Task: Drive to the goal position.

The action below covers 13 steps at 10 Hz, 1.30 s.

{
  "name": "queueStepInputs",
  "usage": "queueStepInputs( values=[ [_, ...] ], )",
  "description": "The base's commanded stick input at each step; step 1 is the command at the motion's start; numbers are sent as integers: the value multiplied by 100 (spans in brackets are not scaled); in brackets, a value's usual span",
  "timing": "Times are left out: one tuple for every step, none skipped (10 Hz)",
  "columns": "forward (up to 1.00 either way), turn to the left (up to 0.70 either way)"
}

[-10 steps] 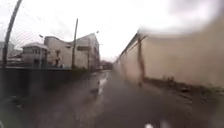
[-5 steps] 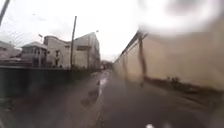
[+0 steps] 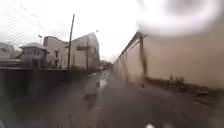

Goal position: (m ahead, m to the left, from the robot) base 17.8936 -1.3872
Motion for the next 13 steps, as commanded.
queueStepInputs(
  values=[
    [50,7],
    [50,7],
    [50,7],
    [50,7],
    [50,7],
    [50,7],
    [50,7],
    [50,7],
    [50,7],
    [50,7],
    [50,7],
    [50,7],
    [50,7]
  ],
)
